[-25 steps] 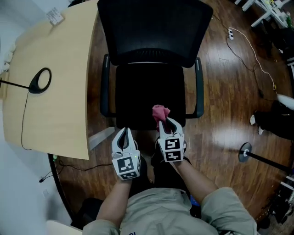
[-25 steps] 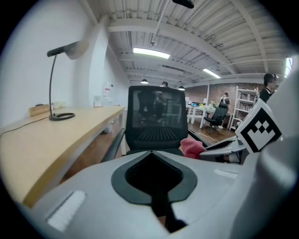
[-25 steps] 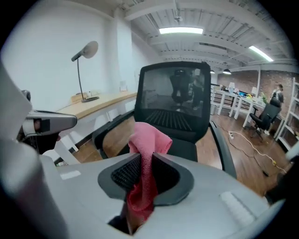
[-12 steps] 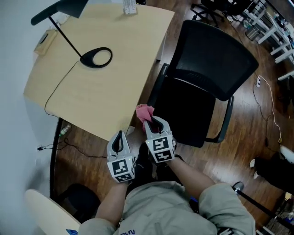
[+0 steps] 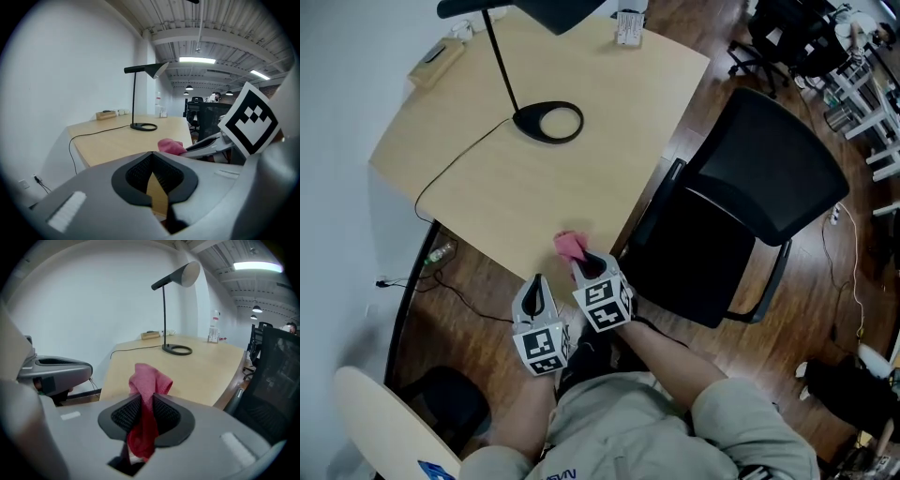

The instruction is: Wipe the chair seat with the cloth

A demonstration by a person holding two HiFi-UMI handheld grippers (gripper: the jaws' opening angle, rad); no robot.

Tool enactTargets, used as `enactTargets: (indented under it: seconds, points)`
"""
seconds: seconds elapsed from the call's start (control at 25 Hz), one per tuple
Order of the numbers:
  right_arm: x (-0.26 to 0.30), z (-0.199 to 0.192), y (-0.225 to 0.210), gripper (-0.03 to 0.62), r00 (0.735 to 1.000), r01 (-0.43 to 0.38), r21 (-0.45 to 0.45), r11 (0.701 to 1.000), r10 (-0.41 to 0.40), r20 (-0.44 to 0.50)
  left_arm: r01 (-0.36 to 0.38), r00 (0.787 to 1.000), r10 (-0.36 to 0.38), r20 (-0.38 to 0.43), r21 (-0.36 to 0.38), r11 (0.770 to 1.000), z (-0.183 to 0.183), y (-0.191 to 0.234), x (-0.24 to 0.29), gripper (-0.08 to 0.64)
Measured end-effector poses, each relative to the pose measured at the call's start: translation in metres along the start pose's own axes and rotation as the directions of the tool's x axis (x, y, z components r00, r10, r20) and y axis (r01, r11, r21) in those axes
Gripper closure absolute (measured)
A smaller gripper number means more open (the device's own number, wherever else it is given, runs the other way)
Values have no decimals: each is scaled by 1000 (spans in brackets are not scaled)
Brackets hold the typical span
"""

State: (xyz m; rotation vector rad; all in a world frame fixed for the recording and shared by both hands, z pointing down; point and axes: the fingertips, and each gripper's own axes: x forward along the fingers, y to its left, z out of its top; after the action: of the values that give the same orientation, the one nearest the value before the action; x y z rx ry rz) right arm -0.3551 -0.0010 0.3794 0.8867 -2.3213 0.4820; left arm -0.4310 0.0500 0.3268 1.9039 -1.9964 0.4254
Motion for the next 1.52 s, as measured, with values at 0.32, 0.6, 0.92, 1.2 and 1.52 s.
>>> enactTargets:
  seconds: [0.32, 0.6, 0.92, 1.2, 1.52]
  points:
    - [31, -15, 5, 511, 995, -19, 10, 1000, 20, -97, 0, 1000, 0, -9, -26, 1000, -4, 13, 10, 555]
    - [42, -20, 8, 479, 988, -53, 44, 998, 59, -140, 29, 999, -30, -19, -20, 999, -6, 11, 17, 555]
    - [-14, 8, -7, 431, 997, -33, 85, 996, 39, -69, 125, 992, -125, 11, 9, 992, 24, -12, 6, 555]
    - [-124, 8, -53, 576, 981, 143, 123, 982, -156, 111, 308, 951, -309, 9, 58, 950, 40, -78, -5, 555]
    - [-298, -59, -97, 592, 842, 438, 321, 840, -508, 181, 602, 794, -608, -5, 155, 784, 61, -212, -58, 555]
